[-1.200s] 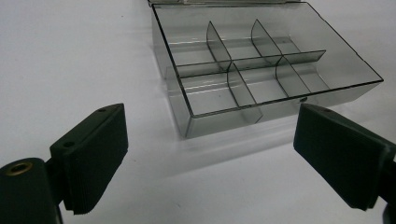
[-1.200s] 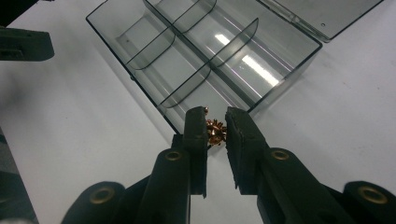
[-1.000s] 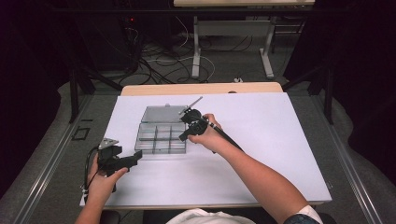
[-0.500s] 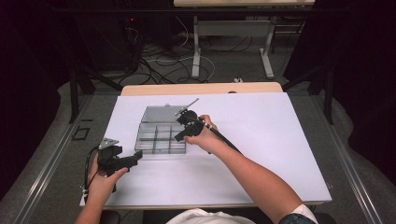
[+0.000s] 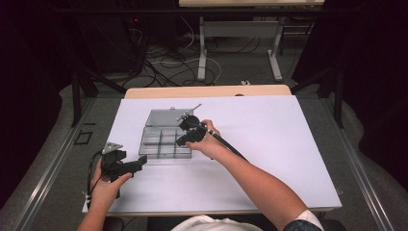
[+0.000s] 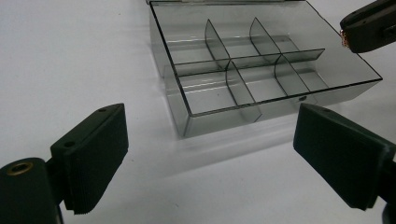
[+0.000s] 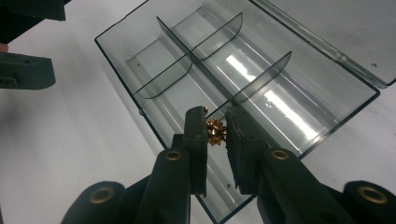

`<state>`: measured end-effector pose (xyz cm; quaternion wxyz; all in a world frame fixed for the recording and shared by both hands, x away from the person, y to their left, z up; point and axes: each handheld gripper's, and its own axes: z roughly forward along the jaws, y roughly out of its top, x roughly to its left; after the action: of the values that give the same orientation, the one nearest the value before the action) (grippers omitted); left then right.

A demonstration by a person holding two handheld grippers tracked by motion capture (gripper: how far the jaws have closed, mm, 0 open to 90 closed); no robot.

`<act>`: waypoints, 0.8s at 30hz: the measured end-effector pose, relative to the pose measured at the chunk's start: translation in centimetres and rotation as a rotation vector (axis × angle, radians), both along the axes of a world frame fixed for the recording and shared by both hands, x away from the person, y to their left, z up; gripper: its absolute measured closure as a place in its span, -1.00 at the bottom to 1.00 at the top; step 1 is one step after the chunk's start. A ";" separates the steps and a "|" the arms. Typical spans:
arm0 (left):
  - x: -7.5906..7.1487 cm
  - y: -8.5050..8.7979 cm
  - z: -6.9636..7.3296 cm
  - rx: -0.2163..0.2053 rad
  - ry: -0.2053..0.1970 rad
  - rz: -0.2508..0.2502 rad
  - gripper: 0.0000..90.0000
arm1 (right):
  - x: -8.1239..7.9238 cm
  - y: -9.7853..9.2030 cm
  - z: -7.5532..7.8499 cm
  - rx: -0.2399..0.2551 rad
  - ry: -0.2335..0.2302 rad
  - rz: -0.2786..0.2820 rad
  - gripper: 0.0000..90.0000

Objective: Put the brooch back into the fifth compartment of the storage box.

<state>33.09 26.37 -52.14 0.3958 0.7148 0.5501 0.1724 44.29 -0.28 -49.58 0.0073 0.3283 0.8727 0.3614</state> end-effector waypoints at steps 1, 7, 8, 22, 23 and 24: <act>0.0 0.0 0.0 -0.004 0.009 0.000 -0.77 | 0.1 0.0 0.1 -0.030 0.007 0.025 0.76; 0.0 0.0 0.0 -0.003 -0.002 0.000 -0.77 | 0.0 0.5 -0.3 -0.027 -0.014 0.037 0.76; 0.0 0.0 0.0 -0.003 -0.002 0.000 -0.77 | 0.0 0.6 -0.3 -0.024 -0.015 0.042 0.76; 0.0 0.2 0.0 -0.004 -0.005 -0.001 -0.77 | 0.0 1.8 -1.3 0.007 -0.041 0.052 0.76; 0.0 0.2 0.0 -0.004 -0.006 -0.001 -0.77 | 0.0 1.9 -1.4 0.011 -0.048 0.055 0.76; 0.0 0.2 0.1 -0.001 0.001 -0.005 -0.77 | 0.0 2.0 -1.5 0.011 -0.050 0.053 0.76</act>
<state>33.09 26.61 -52.08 0.3964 0.7159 0.5488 0.1707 44.27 1.76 -51.05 0.0178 0.2960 0.8786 0.3743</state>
